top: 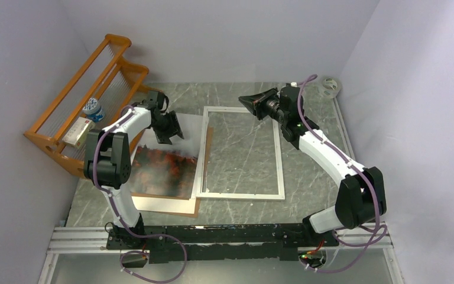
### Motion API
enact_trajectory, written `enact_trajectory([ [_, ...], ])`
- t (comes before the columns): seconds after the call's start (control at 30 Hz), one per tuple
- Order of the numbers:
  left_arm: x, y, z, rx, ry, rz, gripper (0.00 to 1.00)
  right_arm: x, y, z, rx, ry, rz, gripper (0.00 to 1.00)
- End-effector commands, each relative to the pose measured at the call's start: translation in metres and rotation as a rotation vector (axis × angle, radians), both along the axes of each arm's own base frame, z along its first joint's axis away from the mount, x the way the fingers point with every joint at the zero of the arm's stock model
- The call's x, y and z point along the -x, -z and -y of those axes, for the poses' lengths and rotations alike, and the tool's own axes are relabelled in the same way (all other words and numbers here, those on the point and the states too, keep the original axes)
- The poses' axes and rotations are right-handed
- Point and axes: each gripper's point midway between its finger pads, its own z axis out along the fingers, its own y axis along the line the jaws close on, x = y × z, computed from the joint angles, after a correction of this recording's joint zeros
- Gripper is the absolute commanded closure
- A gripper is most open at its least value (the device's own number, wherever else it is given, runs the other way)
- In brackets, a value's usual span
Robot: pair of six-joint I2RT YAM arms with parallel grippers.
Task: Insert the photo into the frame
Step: Place the photo frame item in the photo frame.
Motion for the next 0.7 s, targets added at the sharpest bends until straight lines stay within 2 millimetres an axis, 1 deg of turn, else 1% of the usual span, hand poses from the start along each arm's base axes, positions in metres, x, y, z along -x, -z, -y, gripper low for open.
enact_trajectory([
  [0.0,-0.001,0.005,-0.004,0.011,-0.017,-0.005,0.34,0.003,0.045,0.008,0.088,0.04,-0.066,1.0],
  [0.07,-0.001,0.007,-0.003,0.019,-0.015,-0.012,0.27,0.007,0.074,0.014,0.098,0.051,-0.105,1.0],
  [0.1,0.0,0.008,-0.002,0.023,-0.014,-0.015,0.24,0.006,0.081,0.017,0.108,0.055,-0.088,1.0],
  [0.13,0.0,0.008,-0.002,0.03,-0.011,-0.013,0.2,0.005,0.097,0.022,0.155,0.062,-0.102,1.0],
  [0.2,0.001,0.009,0.001,0.047,-0.002,-0.015,0.14,0.003,0.119,0.029,0.229,0.054,-0.111,1.0],
  [0.23,0.001,0.009,0.003,0.059,0.006,-0.015,0.11,0.005,0.134,0.031,0.266,0.046,-0.11,1.0],
  [0.33,0.0,0.008,0.01,0.091,0.039,-0.008,0.07,0.006,0.159,0.038,0.308,0.022,-0.104,1.0],
  [0.4,0.0,0.007,0.013,0.106,0.063,-0.003,0.07,0.009,0.172,0.045,0.341,0.01,-0.093,1.0],
  [0.5,-0.002,0.005,0.021,0.153,0.096,0.006,0.07,0.007,0.179,0.054,0.366,-0.002,-0.059,1.0],
  [0.67,-0.003,0.004,0.039,0.258,0.143,0.013,0.11,0.009,0.188,0.069,0.4,-0.008,-0.029,1.0],
])
